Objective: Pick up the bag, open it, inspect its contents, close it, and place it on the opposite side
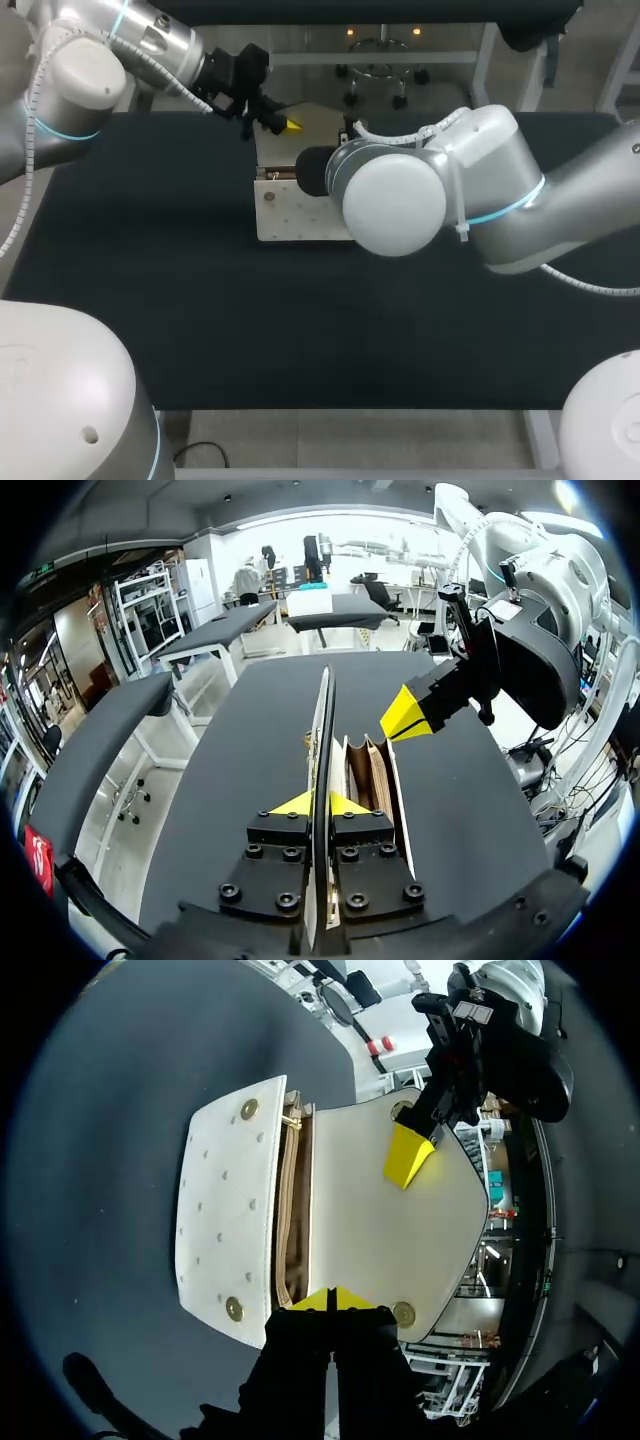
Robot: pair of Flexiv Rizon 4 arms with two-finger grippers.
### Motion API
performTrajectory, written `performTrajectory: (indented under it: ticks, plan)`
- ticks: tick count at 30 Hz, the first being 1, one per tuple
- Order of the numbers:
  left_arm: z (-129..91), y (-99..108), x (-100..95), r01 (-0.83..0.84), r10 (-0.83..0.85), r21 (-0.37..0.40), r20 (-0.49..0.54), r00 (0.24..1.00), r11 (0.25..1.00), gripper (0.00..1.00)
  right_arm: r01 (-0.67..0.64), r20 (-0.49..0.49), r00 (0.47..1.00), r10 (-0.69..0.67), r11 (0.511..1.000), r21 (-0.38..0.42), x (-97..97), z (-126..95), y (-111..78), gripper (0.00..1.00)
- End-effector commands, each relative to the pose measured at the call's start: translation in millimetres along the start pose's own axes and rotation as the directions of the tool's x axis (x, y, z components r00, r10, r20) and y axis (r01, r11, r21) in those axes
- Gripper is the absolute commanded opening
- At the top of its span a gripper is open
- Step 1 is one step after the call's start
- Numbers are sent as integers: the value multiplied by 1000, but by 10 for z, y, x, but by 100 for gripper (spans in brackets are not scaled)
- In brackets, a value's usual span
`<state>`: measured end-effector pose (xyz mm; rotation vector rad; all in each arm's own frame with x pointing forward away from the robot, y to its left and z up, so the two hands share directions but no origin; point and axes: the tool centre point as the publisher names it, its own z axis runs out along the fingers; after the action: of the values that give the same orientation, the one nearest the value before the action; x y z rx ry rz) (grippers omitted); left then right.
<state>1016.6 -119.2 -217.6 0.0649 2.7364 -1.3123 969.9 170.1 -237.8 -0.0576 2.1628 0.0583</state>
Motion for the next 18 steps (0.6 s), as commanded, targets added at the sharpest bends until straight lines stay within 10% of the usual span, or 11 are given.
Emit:
performTrajectory:
  ticks: [1, 18]
  plan:
    - [-21, -19, 101, -3, 3, 3, 15, 1000, 1000, 0, -2, 0, 1000, 2, 1000, -5, -14, 108, 14, 0]
    - [-44, -10, 143, 10, -11, 17, 49, 999, 1000, 0, 11, -67, 998, -11, 1000, 3, 79, 339, 46, 0]
